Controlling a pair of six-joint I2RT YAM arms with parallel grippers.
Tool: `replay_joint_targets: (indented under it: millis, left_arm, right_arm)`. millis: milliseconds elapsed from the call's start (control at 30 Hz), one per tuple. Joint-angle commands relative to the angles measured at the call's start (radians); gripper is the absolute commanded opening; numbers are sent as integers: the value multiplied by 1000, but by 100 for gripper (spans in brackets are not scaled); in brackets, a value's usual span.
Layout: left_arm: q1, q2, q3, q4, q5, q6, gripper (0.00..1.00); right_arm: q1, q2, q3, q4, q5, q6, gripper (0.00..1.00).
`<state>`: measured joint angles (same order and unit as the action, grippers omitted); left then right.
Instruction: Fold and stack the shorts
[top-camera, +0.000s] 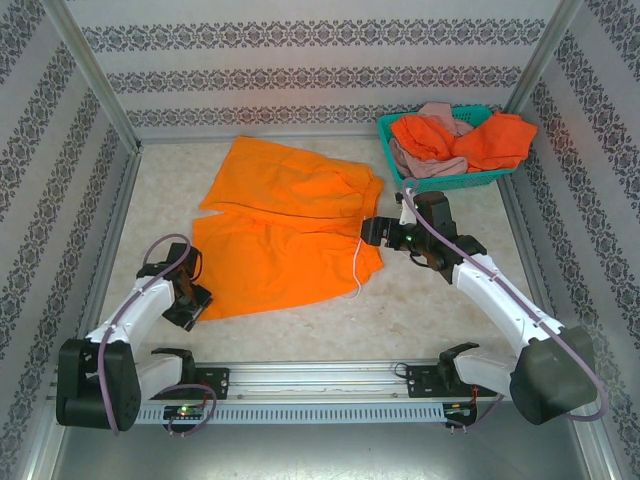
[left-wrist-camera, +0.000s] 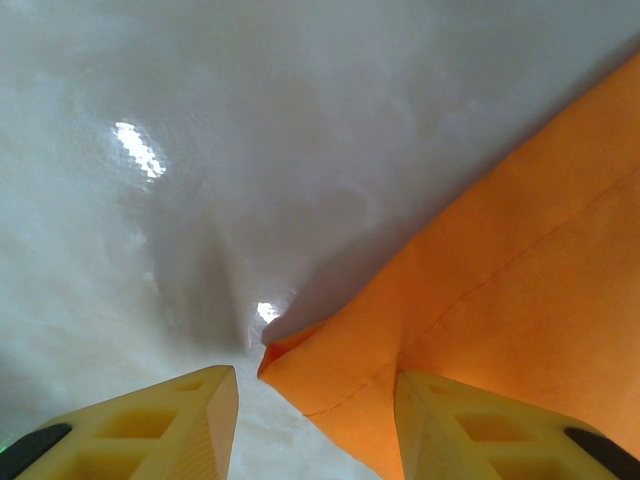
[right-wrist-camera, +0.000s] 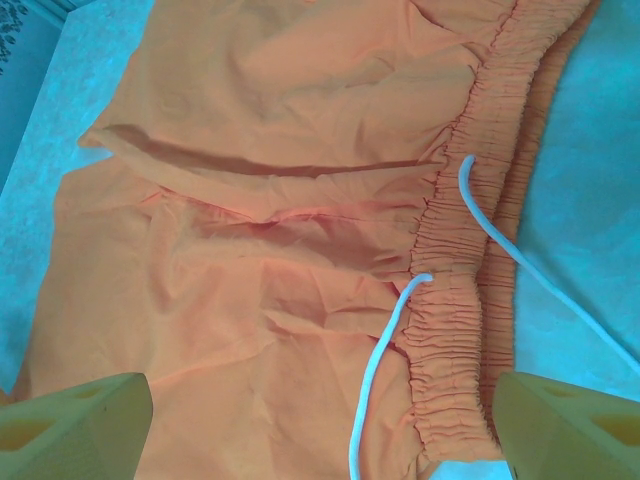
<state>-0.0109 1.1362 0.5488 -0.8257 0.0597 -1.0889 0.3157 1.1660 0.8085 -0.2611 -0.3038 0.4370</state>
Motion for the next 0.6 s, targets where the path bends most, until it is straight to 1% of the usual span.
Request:
replay_joint_targets:
  millis: [0,133,300,367,433,500,567]
  left_arm:
    - [8,25,-12,26,1,14,45]
    - [8,54,-22,60,6,17,44]
    - [8,79,-35,104,14,17,36]
    - [8,77,-32,112,16,22,30]
    - [8,67,-18,113,10,38,21]
    - [8,45,3,110,4,64,12]
    - [8,15,31,95,-5,88,7]
  right_arm:
    - [-9,6,-14,2,-18,-20,88]
    - [-11,10,-15,-4,-19,-21,88]
    - [-13,13,-16,-12,-19,-49,88]
    - [-13,15,-13,-21,-25,-74,87]
    - [-13,18,-6,-35,-40,-112,86]
    - [-9,17,-1,-46,-69,-179,86]
    - [2,12,6,-65,-83,-266,85]
